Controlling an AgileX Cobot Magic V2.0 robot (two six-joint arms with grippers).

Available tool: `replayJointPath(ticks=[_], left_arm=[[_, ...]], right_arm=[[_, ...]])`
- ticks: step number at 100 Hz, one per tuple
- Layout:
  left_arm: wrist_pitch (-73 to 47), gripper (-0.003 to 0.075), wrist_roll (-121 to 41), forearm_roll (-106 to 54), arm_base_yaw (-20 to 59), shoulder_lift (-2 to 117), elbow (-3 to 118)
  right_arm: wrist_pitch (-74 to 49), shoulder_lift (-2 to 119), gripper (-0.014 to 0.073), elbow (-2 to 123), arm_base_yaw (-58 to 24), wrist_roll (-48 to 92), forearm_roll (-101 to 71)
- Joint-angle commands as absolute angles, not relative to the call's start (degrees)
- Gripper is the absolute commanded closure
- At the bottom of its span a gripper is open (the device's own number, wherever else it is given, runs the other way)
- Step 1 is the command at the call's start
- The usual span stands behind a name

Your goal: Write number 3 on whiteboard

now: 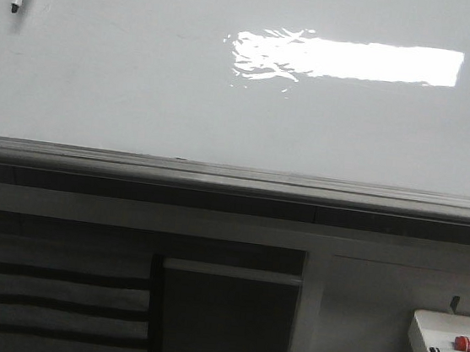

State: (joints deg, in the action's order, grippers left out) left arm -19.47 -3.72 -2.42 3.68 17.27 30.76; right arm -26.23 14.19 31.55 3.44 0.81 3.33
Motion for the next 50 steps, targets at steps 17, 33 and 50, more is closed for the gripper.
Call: replayJointPath(ticks=[17, 33, 50], left_arm=[[-14.7, 0.0209, -3.1, -2.9, 3.9, 18.1, 32.5], [-17.4, 0.0209, -3.4, -2.9, 3.9, 20.9, 33.3], [-21.3, 0.0209, -4.8, -3.8, 8.1, 29.6, 36.8]], right_arm=[[-21.6, 15.4, 0.0017, 33.6, 3.5, 1.3, 3.6], [-20.9, 15.4, 0.0017, 33.6, 3.5, 1.3, 3.1], [-20.9, 15.4, 0.0017, 33.6, 3.5, 1.3, 2.8]])
